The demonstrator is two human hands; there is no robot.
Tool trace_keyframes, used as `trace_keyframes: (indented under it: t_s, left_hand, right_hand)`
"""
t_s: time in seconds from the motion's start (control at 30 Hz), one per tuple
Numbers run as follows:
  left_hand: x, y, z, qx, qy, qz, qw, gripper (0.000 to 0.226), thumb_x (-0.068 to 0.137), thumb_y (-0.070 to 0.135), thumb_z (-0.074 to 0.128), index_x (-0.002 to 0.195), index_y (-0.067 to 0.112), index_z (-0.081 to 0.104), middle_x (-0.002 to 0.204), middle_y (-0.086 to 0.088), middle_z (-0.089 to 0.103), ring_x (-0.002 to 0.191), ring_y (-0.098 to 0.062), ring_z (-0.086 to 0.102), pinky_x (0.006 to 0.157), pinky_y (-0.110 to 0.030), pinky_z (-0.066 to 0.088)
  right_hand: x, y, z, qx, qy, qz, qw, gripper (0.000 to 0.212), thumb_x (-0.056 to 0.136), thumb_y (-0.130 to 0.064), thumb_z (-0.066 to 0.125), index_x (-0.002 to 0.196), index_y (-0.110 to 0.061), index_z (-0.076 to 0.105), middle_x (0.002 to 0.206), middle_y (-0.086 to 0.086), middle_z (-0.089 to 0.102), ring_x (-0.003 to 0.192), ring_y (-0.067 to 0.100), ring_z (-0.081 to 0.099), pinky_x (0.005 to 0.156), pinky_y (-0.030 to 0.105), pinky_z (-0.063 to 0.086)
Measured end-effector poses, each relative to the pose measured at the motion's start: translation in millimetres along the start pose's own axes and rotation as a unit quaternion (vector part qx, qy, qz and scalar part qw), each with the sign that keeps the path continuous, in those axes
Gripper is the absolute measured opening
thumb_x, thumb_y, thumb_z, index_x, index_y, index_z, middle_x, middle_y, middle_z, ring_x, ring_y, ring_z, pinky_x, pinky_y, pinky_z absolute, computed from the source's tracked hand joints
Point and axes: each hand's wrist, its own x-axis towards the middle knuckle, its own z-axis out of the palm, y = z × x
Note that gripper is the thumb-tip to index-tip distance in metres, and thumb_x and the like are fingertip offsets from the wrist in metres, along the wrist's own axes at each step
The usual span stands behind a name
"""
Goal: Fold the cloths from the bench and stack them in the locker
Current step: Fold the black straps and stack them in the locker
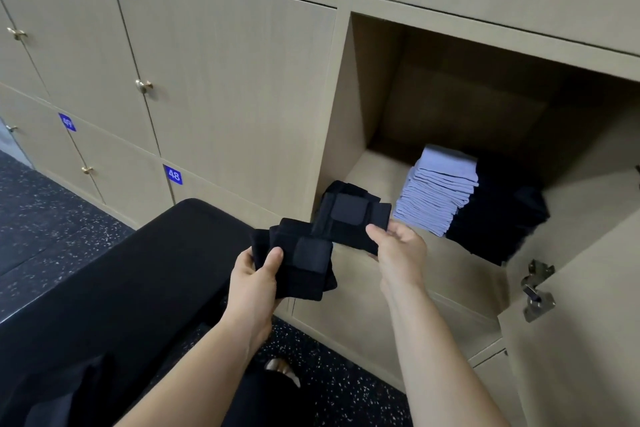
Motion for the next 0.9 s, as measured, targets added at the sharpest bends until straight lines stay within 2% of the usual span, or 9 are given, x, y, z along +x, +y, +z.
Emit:
trace_keyframes:
  t_s: [0.1,0.2,0.27,0.47,0.57,0.63,0.7,0.8,0.9]
  left_hand:
    - [19.1,-7.7,-4.0,0.023,0.000,0.002,1.000,0.025,0.097,0.019,0.059,0.122,0.017,0.057,0.113,-0.008,0.070,0.101,-0.025,0.069,0.086,-0.042,0.056]
    - [34.5,-16.1,-9.0,0.041,-0.002,0.000,0.999,0.026,0.096,0.022,0.061,0.122,0.020,0.057,0.112,-0.007,0.070,0.102,-0.026,0.069,0.093,-0.049,0.053]
    - [45.0,-21.4,-10.9,0.045,-0.003,-0.002,0.999,0.025,0.095,0.024,0.062,0.119,0.022,0.058,0.111,-0.006,0.071,0.102,-0.027,0.069,0.094,-0.052,0.053]
    - [69.7,-33.5,-10.2,0.032,0.001,-0.013,0.999,0.021,0.094,0.023,0.063,0.116,0.023,0.061,0.108,-0.007,0.072,0.100,-0.028,0.070,0.092,-0.054,0.053]
    - [76.4,-36.1,-8.9,0.028,0.007,-0.013,0.999,0.021,0.094,0.021,0.063,0.115,0.021,0.061,0.106,-0.008,0.073,0.100,-0.028,0.070,0.093,-0.054,0.053]
    - [78.7,-36.4,-7.8,0.026,0.007,-0.011,1.000,0.021,0.095,0.020,0.062,0.115,0.020,0.061,0.105,-0.007,0.073,0.100,-0.028,0.070,0.093,-0.054,0.053]
    - [80.0,-37.2,-6.6,0.026,0.007,-0.013,1.000,0.020,0.095,0.020,0.062,0.115,0.020,0.061,0.104,-0.007,0.073,0.099,-0.028,0.070,0.093,-0.054,0.053]
    - [80.5,-38.4,-6.1,0.026,0.010,-0.015,1.000,0.020,0.095,0.019,0.062,0.114,0.020,0.061,0.103,-0.007,0.074,0.099,-0.028,0.070,0.092,-0.055,0.053]
    - [79.1,-38.0,-6.3,0.025,0.009,-0.016,1.000,0.019,0.095,0.018,0.061,0.114,0.020,0.061,0.104,-0.007,0.073,0.099,-0.028,0.070,0.093,-0.054,0.053]
  right_hand:
    - [42.3,-0.6,5.4,-0.013,0.034,-0.024,0.999,0.012,0.084,0.002,0.065,0.093,-0.005,0.068,0.083,0.004,0.068,0.073,0.012,0.061,0.058,0.008,0.047]
    - [81.0,-1.9,16.5,-0.026,0.060,-0.048,0.997,0.010,0.084,0.001,0.066,0.089,-0.007,0.067,0.084,0.006,0.069,0.073,0.012,0.061,0.059,0.010,0.046]
    - [102.4,-1.3,26.5,-0.026,0.070,-0.046,0.996,0.010,0.085,0.001,0.066,0.086,-0.009,0.066,0.077,-0.001,0.066,0.070,0.011,0.060,0.056,0.010,0.046]
    - [139.8,13.0,54.0,0.018,0.064,0.012,0.998,0.012,0.086,0.004,0.064,0.092,-0.006,0.066,0.077,0.002,0.066,0.072,0.018,0.065,0.060,0.025,0.056]
    - [147.4,24.2,60.4,0.008,0.086,0.022,0.996,0.010,0.084,0.003,0.067,0.090,-0.005,0.065,0.083,0.008,0.068,0.079,0.025,0.067,0.071,0.035,0.059]
    - [149.4,30.0,62.5,-0.004,0.104,0.025,0.994,0.013,0.082,0.002,0.069,0.083,-0.006,0.059,0.079,0.003,0.066,0.077,0.026,0.066,0.078,0.040,0.058]
    - [150.6,35.1,62.9,-0.033,0.114,0.020,0.993,0.020,0.082,0.001,0.070,0.076,-0.011,0.055,0.074,-0.003,0.061,0.076,0.025,0.065,0.080,0.041,0.058]
    - [150.7,41.3,60.2,-0.135,0.107,-0.012,0.985,0.013,0.082,-0.007,0.070,0.080,-0.014,0.059,0.082,0.003,0.067,0.077,0.026,0.066,0.073,0.038,0.057]
    - [149.8,42.9,55.5,-0.281,0.098,-0.042,0.954,0.008,0.084,-0.018,0.068,0.088,-0.017,0.061,0.083,0.001,0.065,0.074,0.023,0.059,0.062,0.028,0.043]
